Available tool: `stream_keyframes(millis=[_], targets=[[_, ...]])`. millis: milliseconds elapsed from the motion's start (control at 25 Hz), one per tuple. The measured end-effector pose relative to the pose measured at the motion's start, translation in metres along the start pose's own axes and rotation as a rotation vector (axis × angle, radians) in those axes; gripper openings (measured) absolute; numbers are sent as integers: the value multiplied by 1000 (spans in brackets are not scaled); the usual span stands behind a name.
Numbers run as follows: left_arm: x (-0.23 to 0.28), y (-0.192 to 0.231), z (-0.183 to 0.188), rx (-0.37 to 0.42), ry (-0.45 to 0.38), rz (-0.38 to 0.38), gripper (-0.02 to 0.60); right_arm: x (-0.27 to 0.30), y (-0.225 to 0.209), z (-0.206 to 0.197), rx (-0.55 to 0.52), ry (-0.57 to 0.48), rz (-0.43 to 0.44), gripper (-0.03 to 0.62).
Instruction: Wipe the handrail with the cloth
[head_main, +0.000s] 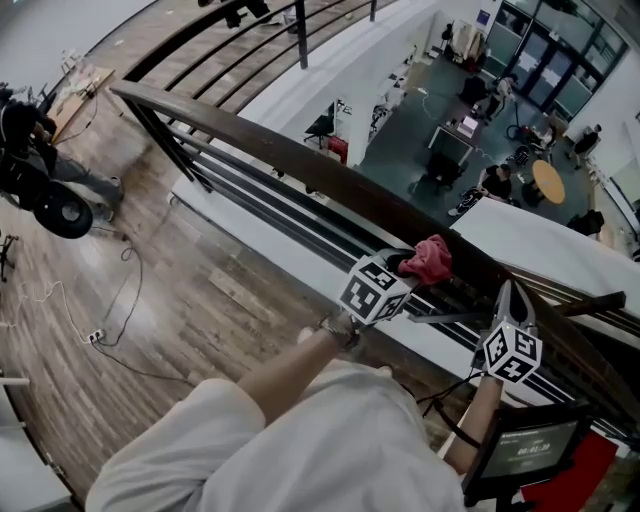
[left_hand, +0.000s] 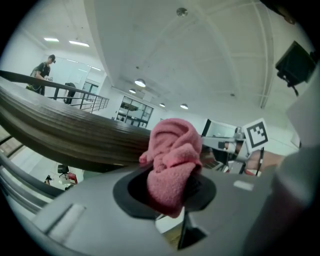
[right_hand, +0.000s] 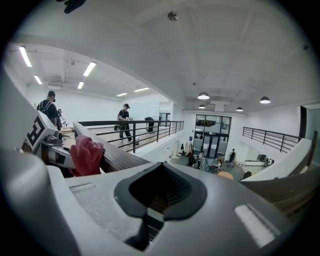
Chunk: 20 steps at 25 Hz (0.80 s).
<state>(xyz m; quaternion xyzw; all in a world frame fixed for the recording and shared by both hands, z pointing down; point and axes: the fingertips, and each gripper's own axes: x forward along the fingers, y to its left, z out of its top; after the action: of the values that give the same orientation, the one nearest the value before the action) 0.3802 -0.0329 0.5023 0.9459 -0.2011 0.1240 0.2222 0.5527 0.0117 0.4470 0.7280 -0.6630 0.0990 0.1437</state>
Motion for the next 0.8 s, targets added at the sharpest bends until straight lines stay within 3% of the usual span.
stream_keyframes(millis=[400,800], targets=[[-26,40,8,35,10,75,97,3,-4,3,27,-8,-20,2],[-37,55,11,33,5,89,97,2,-9,2,33,0,-48,2]])
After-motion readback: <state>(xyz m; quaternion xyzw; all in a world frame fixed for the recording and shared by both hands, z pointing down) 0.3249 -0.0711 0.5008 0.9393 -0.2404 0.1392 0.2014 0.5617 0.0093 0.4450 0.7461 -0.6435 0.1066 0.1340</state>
